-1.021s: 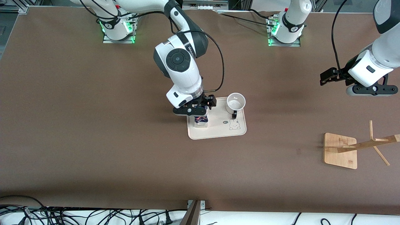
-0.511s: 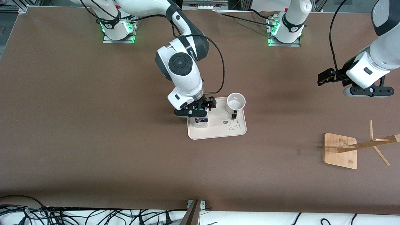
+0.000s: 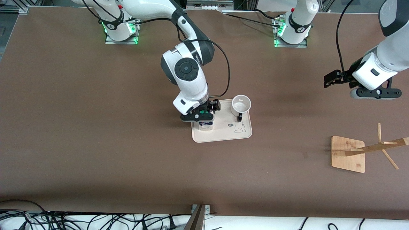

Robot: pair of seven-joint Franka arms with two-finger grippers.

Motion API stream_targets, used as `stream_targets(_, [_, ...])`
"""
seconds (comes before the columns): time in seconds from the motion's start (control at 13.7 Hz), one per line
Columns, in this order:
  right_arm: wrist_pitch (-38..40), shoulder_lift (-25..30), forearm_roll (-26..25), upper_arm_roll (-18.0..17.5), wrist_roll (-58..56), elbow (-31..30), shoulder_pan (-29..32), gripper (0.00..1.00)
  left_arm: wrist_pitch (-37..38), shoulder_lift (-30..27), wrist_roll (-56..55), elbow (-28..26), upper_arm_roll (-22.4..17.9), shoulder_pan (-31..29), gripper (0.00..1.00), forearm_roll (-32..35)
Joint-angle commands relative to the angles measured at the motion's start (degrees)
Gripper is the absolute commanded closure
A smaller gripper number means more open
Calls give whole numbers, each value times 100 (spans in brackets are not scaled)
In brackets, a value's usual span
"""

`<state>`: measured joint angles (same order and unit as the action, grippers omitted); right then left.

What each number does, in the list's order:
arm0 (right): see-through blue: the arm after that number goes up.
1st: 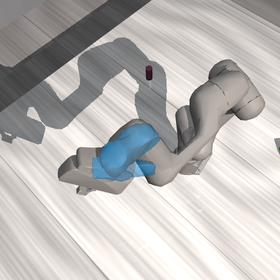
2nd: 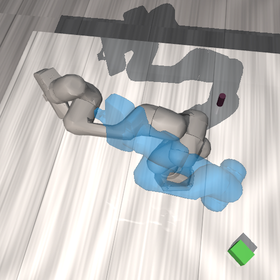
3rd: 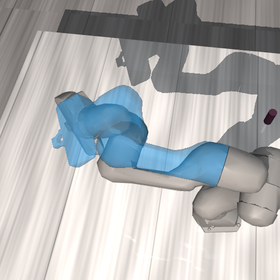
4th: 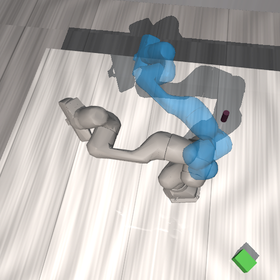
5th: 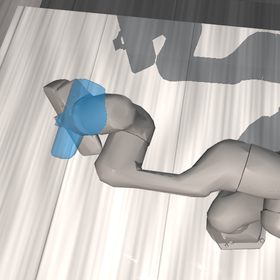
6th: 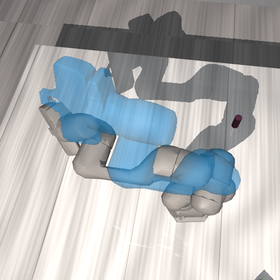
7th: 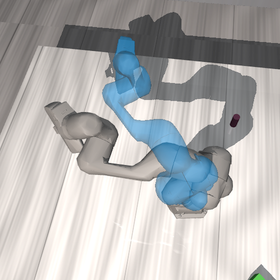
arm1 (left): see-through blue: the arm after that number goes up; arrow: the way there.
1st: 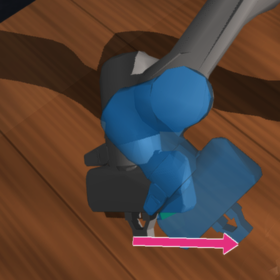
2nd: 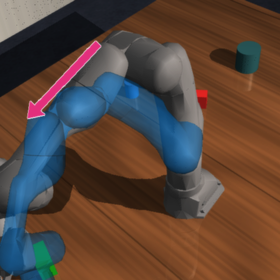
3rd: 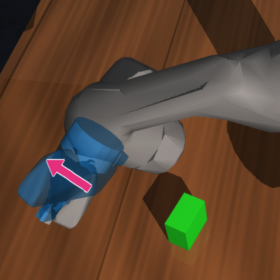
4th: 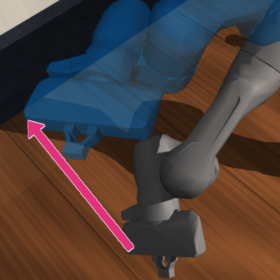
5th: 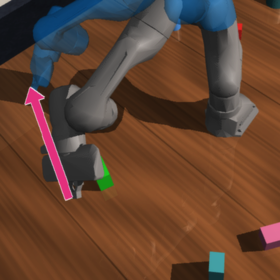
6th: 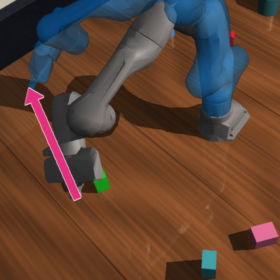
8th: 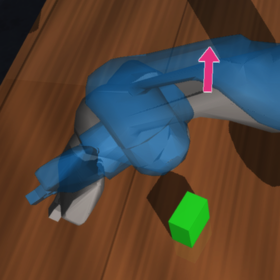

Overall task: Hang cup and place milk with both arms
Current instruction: 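Lower the right gripper and grasp the blue milk carton by its top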

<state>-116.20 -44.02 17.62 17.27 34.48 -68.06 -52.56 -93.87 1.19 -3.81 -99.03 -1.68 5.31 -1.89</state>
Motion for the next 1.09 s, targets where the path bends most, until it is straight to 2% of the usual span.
stream_targets(0.0, [89,-98,110,84,-231,188,-43,0,18,57,3,95,-16,31,0,-92])
stream_targets(0.44, [98,-177,92,84,-512,179,-43,2,18,57,-6,95,-8,31,0,-92])
stream_targets(0.51, [89,-186,101,92,-522,179,-43,6,18,57,-6,95,-8,31,0,-92])
stream_targets(0.66, [89,-186,110,92,-539,179,-43,37,18,57,-6,95,-8,31,0,-92])
stream_targets(0.73, [98,-186,119,110,-644,179,-43,44,18,57,-6,95,-8,31,0,-92])
stream_targets(0.8, [106,-177,128,119,-706,179,-17,48,18,57,-6,95,-8,31,0,-92])
stream_targets(1.02, [115,-160,276,163,-706,179,36,50,9,74,-6,95,-8,31,0,-92])
